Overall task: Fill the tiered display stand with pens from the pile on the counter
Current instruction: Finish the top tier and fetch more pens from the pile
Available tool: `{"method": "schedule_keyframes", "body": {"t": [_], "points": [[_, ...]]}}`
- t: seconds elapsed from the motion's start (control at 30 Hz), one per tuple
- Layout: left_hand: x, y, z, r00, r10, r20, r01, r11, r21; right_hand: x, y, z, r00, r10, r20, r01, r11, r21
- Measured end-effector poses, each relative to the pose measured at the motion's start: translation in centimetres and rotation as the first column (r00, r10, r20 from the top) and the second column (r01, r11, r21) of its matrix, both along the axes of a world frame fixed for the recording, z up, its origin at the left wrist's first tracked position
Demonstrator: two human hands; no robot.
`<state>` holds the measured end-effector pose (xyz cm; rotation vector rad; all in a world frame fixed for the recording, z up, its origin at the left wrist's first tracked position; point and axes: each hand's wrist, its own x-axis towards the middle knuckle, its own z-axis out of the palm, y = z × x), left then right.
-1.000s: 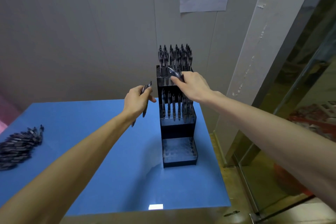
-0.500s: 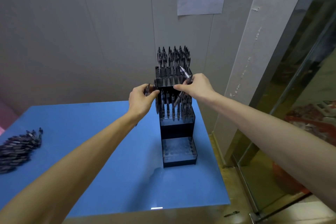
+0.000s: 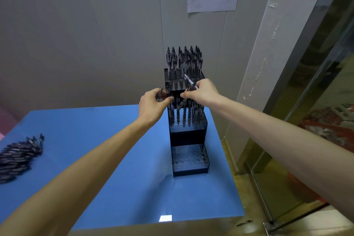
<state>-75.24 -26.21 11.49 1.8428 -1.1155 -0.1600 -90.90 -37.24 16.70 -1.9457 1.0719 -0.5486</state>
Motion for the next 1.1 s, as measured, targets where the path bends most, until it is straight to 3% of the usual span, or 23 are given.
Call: {"method": "schedule_keyframes", "body": {"t": [0.3,0.5,1.1], "points": [[0.2,-0.3,0.1,0.997,0.002,0.072,-0.004,1.0,0.02,0.9,0.0,0.1,0.994,0.052,-0.098,-0.056,0.998,-0.04],[0.3,-0.7,0.0,0.997,0.03,0.073,-0.033,0.998,0.044,1.8,0.0,-1.0,0.974,0.063,-0.217,-0.101,0.981,-0.168],[0.9,-0.9,0.3,0.998,0.036,0.053,-0.039,0.997,0.063,2.6,-0.1,-0.5,0.969,0.046,-0.241,-0.093,0.978,-0.186]]}}
